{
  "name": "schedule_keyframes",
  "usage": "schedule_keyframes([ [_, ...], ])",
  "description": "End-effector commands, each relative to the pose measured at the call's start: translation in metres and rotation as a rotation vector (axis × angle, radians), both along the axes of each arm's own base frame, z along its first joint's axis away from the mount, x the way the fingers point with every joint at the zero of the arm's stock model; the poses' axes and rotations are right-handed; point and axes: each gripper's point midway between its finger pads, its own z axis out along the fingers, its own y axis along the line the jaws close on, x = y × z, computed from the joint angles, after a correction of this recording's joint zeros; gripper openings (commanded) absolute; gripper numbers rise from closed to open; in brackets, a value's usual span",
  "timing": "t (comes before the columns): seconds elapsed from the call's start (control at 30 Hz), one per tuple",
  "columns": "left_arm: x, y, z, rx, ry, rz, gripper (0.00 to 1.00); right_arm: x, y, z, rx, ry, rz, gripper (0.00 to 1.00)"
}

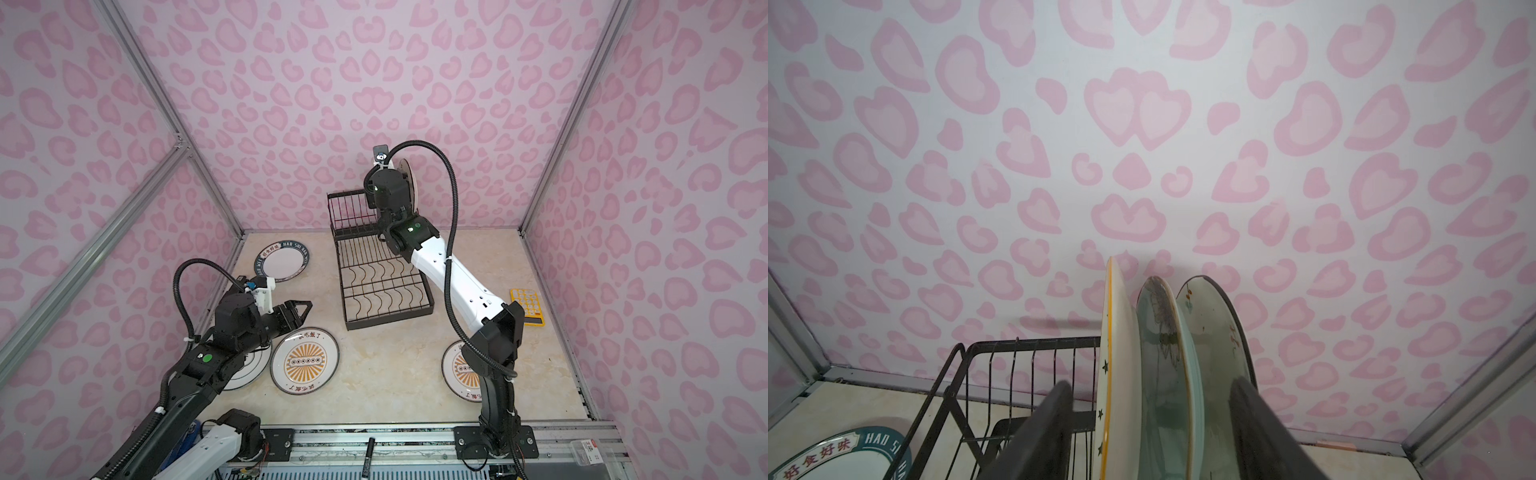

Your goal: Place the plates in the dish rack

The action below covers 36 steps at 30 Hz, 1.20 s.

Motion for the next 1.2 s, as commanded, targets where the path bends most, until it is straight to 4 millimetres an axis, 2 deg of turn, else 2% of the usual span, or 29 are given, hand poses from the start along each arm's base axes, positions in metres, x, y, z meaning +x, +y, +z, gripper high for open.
schedule_keyframes([
  [0.0, 0.004, 0.006, 0.001, 0.047, -0.003, 0.021, 0.64, -0.014, -0.007, 0.007, 0.077, -0.024, 0.051, 0.64],
  [0.1, 0.002, 0.008, -0.01, 0.054, 0.043, 0.034, 0.64, -0.033, -0.019, -0.013, 0.13, 0.034, 0.146, 0.67],
  [0.2, -0.007, 0.012, -0.027, 0.042, 0.107, 0.062, 0.64, -0.054, -0.037, -0.044, 0.206, 0.093, 0.204, 0.68],
  [0.23, -0.012, 0.017, -0.035, 0.041, 0.139, 0.09, 0.64, -0.062, -0.041, -0.061, 0.226, 0.119, 0.227, 0.68],
  [0.27, -0.017, 0.021, -0.042, 0.04, 0.168, 0.116, 0.65, -0.069, -0.046, -0.068, 0.251, 0.129, 0.244, 0.68],
  [0.43, -0.054, 0.037, -0.086, 0.003, 0.356, 0.221, 0.65, -0.1, -0.054, -0.114, 0.323, 0.228, 0.331, 0.68],
  [0.53, -0.075, 0.048, -0.104, 0.005, 0.426, 0.275, 0.65, -0.114, -0.055, -0.141, 0.341, 0.289, 0.355, 0.69],
  [0.73, -0.106, 0.072, -0.123, 0.069, 0.524, 0.375, 0.65, -0.138, -0.032, -0.195, 0.443, 0.429, 0.492, 0.69],
  [0.9, -0.125, 0.078, -0.145, 0.104, 0.629, 0.401, 0.65, -0.16, -0.013, -0.235, 0.517, 0.523, 0.51, 0.69],
  [1.03, -0.131, 0.08, -0.154, 0.103, 0.66, 0.424, 0.65, -0.173, -0.002, -0.258, 0.533, 0.575, 0.502, 0.69],
  [1.17, -0.14, 0.087, -0.156, 0.132, 0.683, 0.446, 0.65, -0.181, 0.008, -0.273, 0.569, 0.617, 0.524, 0.69],
])
